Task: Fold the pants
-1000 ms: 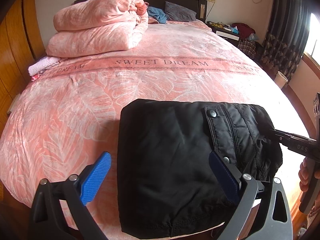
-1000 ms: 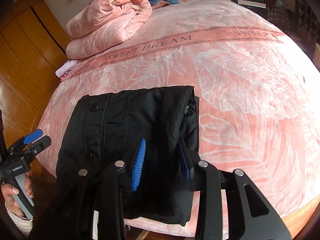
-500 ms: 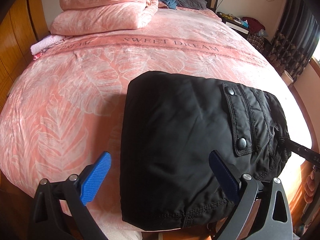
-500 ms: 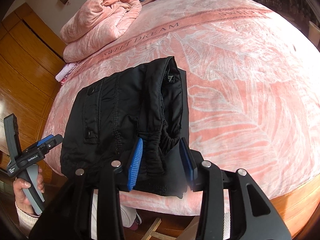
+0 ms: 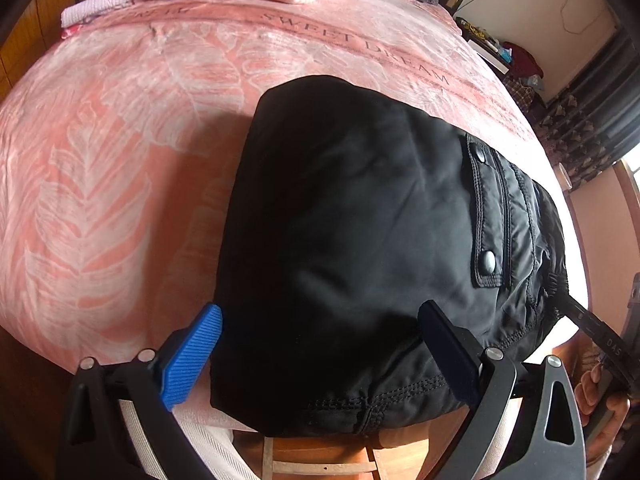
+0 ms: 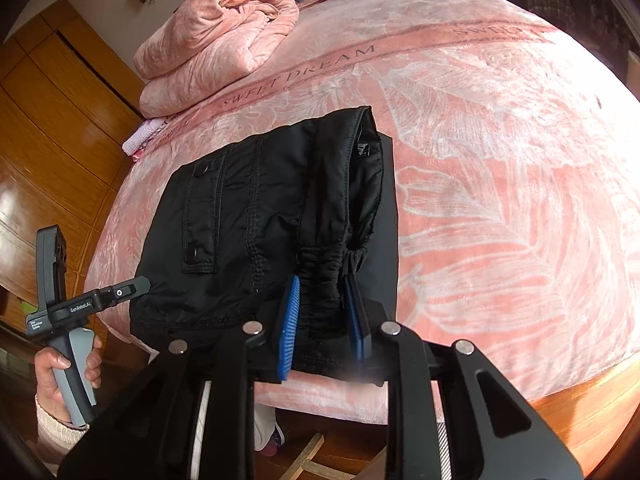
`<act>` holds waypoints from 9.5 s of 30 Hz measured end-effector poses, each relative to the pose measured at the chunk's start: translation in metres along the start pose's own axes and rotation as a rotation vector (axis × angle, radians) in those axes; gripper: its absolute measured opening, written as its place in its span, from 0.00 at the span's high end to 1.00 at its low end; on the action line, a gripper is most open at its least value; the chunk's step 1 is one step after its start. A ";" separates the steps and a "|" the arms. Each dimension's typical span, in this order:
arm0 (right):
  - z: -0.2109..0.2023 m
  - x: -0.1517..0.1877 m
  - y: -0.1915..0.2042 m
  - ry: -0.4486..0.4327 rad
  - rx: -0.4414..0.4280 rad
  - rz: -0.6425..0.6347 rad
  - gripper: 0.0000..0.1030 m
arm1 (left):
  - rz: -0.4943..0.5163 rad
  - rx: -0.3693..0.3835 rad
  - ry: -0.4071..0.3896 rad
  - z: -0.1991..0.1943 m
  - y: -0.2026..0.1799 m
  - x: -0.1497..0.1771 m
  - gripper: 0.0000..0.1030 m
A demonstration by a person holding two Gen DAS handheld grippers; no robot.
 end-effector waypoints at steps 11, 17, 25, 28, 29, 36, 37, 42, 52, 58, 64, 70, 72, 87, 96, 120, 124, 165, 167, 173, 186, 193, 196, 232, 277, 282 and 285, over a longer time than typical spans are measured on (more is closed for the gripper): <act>0.015 0.010 -0.018 0.048 0.055 0.004 0.89 | -0.030 0.033 0.028 0.008 0.012 0.008 0.04; 0.018 0.015 -0.021 0.056 0.068 0.001 0.87 | -0.018 0.031 0.023 0.017 0.011 0.006 0.04; 0.015 0.015 -0.020 0.043 0.057 0.023 0.86 | -0.025 0.071 0.031 0.011 0.016 0.011 0.04; 0.014 0.014 -0.020 0.039 0.049 0.029 0.82 | -0.066 0.138 0.043 0.006 0.024 0.012 0.04; 0.013 0.013 -0.022 0.036 0.048 0.034 0.79 | -0.079 0.161 0.048 0.004 0.027 0.012 0.04; 0.003 0.011 -0.024 0.018 0.035 0.050 0.73 | -0.122 0.209 0.065 -0.002 0.047 0.010 0.04; 0.001 0.011 -0.022 0.015 0.039 0.043 0.73 | -0.121 0.210 0.069 -0.002 0.049 0.011 0.04; -0.007 0.012 -0.021 0.001 0.035 0.051 0.66 | -0.099 0.211 0.102 0.008 0.054 0.012 0.04; -0.020 0.008 -0.030 -0.029 -0.036 0.112 0.58 | -0.220 0.415 0.207 0.030 0.063 -0.005 0.04; -0.019 0.004 -0.037 -0.022 -0.099 0.149 0.57 | -0.269 0.517 0.266 0.049 0.065 -0.016 0.04; -0.012 0.005 -0.048 -0.005 -0.151 0.192 0.54 | -0.198 0.506 0.288 0.059 0.056 -0.020 0.04; -0.004 0.003 -0.056 0.016 -0.191 0.224 0.43 | -0.099 0.475 0.302 0.067 0.040 -0.024 0.04; -0.001 0.002 -0.058 0.019 -0.204 0.232 0.40 | -0.070 0.444 0.307 0.070 0.035 -0.027 0.04; 0.021 0.004 -0.084 0.067 -0.318 0.316 0.27 | -0.122 0.645 0.400 0.089 0.027 -0.037 0.04; 0.025 0.005 -0.090 0.063 -0.366 0.348 0.27 | -0.067 0.770 0.357 0.083 0.023 -0.039 0.04; 0.052 -0.002 -0.079 0.130 -0.415 0.330 0.24 | -0.066 0.745 0.422 0.099 -0.011 -0.049 0.04; 0.059 -0.004 -0.075 0.145 -0.417 0.322 0.21 | -0.045 0.727 0.433 0.102 -0.011 -0.045 0.04; 0.002 -0.085 0.013 -0.027 -0.265 -0.045 0.64 | -0.079 0.749 0.173 0.041 -0.012 -0.084 0.58; 0.004 -0.102 0.009 -0.035 -0.265 -0.055 0.64 | -0.064 0.746 0.150 0.036 -0.017 -0.095 0.58; 0.020 -0.143 -0.011 -0.031 -0.269 -0.050 0.64 | -0.061 0.731 0.121 0.041 -0.026 -0.125 0.58; 0.093 -0.158 -0.076 0.045 -0.275 0.085 0.60 | -0.080 0.661 0.157 0.083 -0.018 -0.128 0.55; 0.095 -0.143 -0.096 0.005 -0.317 0.140 0.54 | -0.086 0.671 0.177 0.099 -0.026 -0.131 0.48; 0.099 -0.145 -0.099 0.000 -0.316 0.145 0.48 | -0.084 0.669 0.185 0.108 -0.041 -0.145 0.44; 0.027 -0.074 -0.084 -0.131 0.032 0.078 0.11 | -0.013 0.081 -0.091 0.035 0.026 -0.101 0.04; -0.049 -0.035 0.075 -0.267 0.349 -0.182 0.03 | 0.129 -0.185 -0.414 -0.127 -0.031 -0.030 0.04; -0.057 -0.030 0.085 -0.271 0.374 -0.186 0.03 | 0.116 -0.192 -0.464 -0.150 -0.032 -0.024 0.04; -0.060 -0.027 0.088 -0.280 0.375 -0.182 0.03 | 0.103 -0.197 -0.477 -0.158 -0.032 -0.020 0.04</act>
Point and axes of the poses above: each gripper's, at about its wrist camera, not at the fingertips, and z roughly the way its jaws point, y to its left, x to its underside, the point moved 5 cm from there along z, roughly the way its jaws point, and after that the axes turned 13 degrees about -x, right-handed, at the moved point
